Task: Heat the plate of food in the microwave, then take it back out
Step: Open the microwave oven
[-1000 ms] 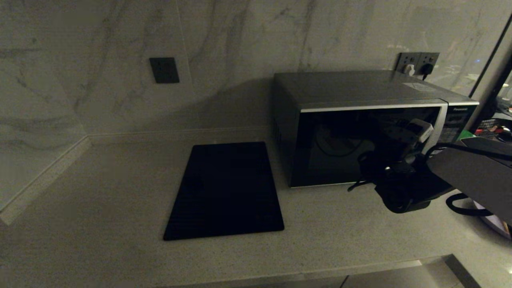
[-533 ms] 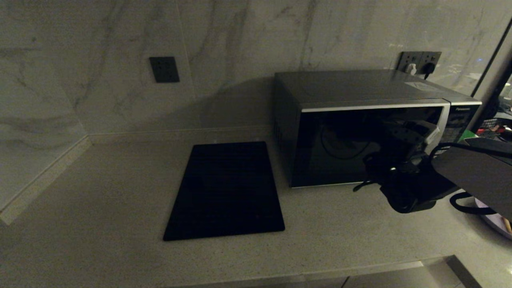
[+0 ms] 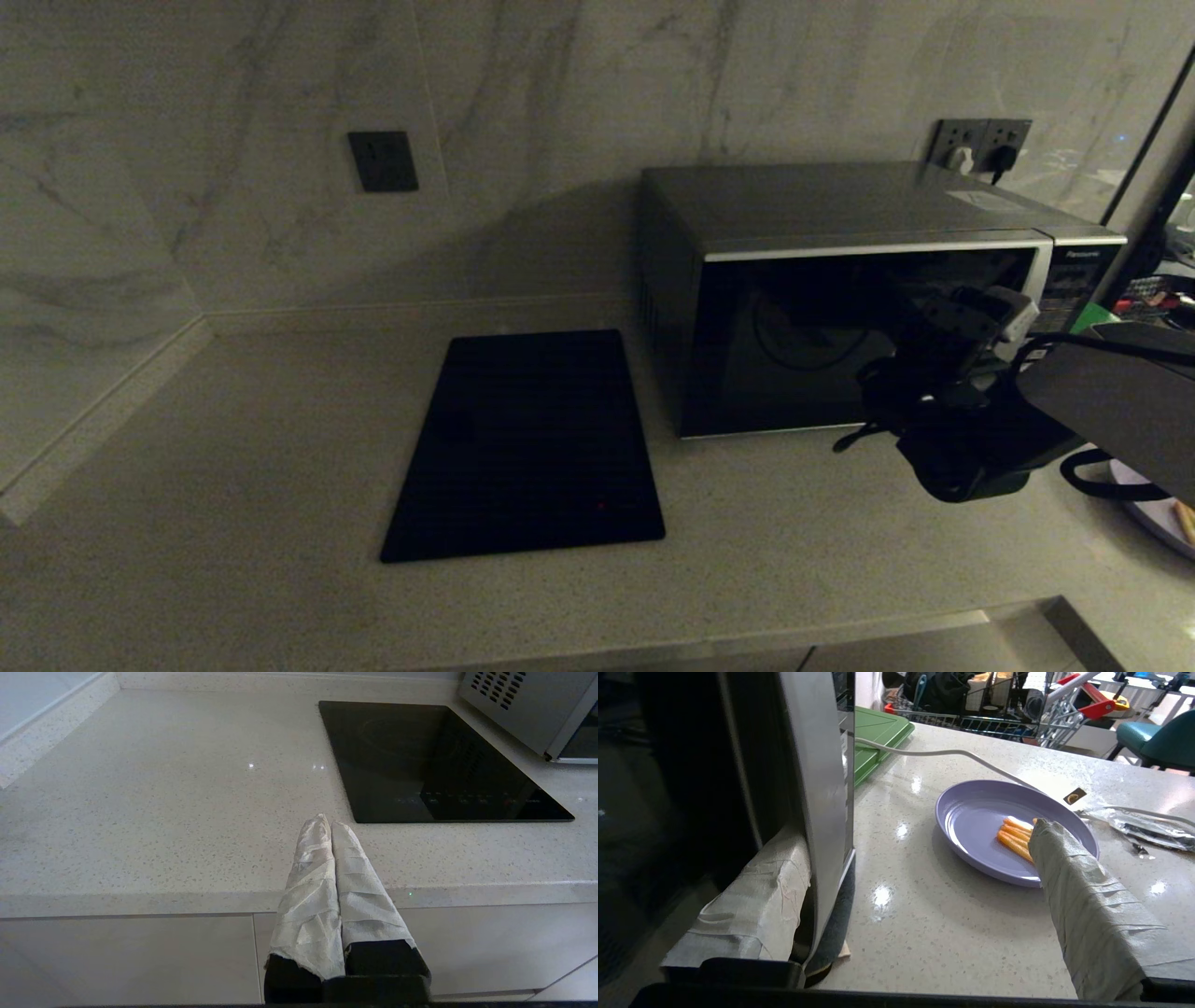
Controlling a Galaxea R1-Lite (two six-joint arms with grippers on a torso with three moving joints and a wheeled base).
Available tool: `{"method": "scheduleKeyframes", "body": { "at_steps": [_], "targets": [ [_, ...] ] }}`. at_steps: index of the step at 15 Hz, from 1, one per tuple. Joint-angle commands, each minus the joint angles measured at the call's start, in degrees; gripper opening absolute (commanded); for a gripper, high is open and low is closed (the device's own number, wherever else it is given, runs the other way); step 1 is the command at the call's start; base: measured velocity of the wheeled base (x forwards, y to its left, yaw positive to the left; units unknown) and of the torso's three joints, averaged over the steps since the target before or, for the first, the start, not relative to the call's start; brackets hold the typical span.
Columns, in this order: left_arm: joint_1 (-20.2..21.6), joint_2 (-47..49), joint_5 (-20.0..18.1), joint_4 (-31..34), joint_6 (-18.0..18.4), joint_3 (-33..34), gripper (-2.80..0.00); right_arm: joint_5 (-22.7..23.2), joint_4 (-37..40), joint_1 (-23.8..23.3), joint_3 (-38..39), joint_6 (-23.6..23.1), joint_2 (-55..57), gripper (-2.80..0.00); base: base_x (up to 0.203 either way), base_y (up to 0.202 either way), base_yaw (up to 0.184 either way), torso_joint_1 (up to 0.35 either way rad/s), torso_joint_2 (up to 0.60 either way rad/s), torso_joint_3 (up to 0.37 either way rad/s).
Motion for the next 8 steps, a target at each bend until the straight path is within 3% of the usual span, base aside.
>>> {"method": "scheduleKeyframes", "body": {
  "at_steps": [1,2,8],
  "targets": [
    [0.0,0.0,0.0,0.0,0.0,0.0,-2.8,-0.5,-0.4,-0.1,-0.5,-0.4,0.5,-1.34,0.0,0.0,0.0,0.0,0.0,0.0],
    [0.0,0.0,0.0,0.0,0.0,0.0,-2.8,-0.4,-0.5,-0.1,-0.9,-0.4,0.7,-2.8,0.0,0.0,0.0,0.0,0.0,0.0],
    [0.0,0.0,0.0,0.0,0.0,0.0,-2.8,-0.5,-0.5,0.0,-2.5,-0.5,1.9,-2.8,0.0,0.0,0.0,0.0,0.0,0.0]
  ]
}}
